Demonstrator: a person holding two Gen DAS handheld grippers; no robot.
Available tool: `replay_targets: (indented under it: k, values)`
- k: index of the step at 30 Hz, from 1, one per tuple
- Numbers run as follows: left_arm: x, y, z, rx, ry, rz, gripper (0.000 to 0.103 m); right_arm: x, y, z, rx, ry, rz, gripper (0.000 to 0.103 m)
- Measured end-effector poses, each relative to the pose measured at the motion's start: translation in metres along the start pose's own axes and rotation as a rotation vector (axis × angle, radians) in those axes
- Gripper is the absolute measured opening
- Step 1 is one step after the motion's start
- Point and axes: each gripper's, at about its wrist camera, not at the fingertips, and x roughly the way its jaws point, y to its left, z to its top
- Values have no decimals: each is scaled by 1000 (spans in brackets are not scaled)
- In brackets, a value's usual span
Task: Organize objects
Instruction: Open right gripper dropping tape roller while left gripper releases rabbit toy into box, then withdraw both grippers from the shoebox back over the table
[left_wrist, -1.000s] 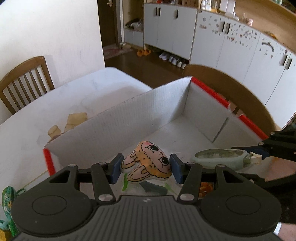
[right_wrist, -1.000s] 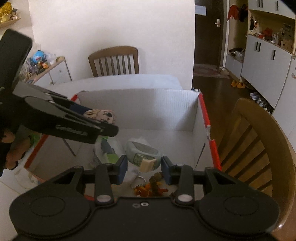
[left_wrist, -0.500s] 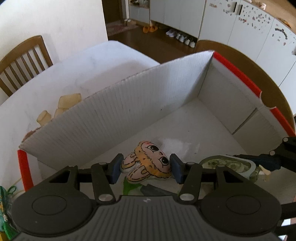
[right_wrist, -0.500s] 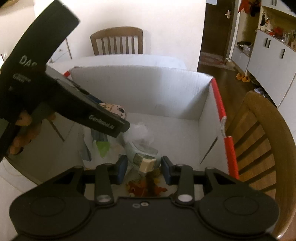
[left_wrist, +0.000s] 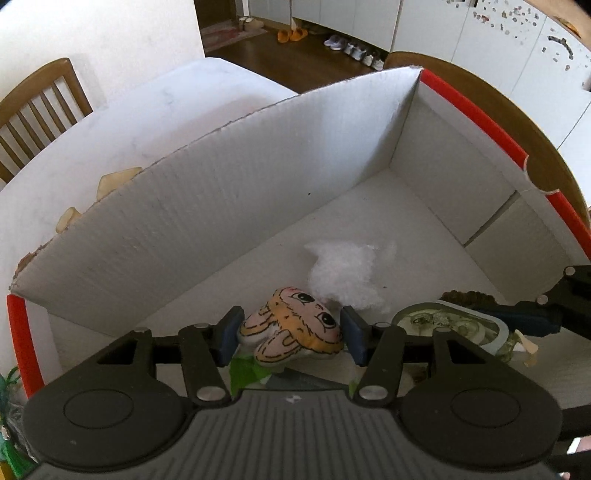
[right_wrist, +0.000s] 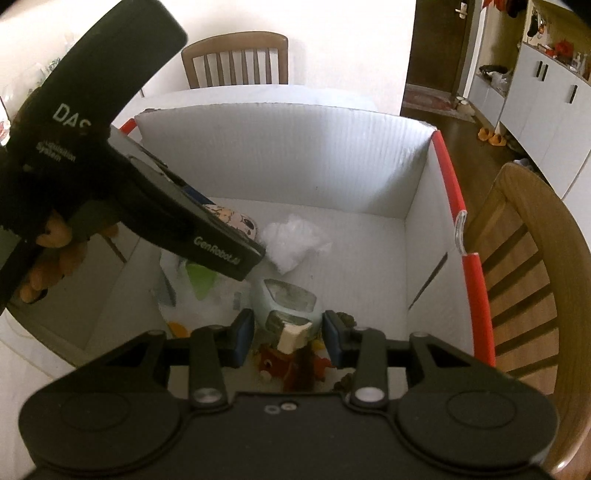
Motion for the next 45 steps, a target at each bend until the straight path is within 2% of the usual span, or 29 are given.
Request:
replay_targets:
  k: [3, 10, 18, 34, 37, 40, 45]
  values:
    - [-5, -2, -1, 1, -13, -7, 71, -1, -3, -1, 18, 2, 7, 45]
    - [-11, -3, -3, -14, -27, -15, 71, -8, -2, -2, 25, -11, 9, 58]
    - [-35, 2, -11, -36, -91, -33, 71, -25, -4, -1, 45, -43, 14, 59]
    - [-125, 14, -46, -82, -290, -67, 71, -79, 18, 9, 73, -145, 79, 63]
    - [-140, 19, -55, -87, -322, -62, 72, -87, 24, 9, 83, -165, 85, 68]
    - [-153, 26, -65, -95, -346, -54, 80, -94, 30, 10, 93, -181, 88, 73]
    - [-170, 40, -82, -114, -360, -37, 80, -104, 43, 9, 102, -197, 85, 80]
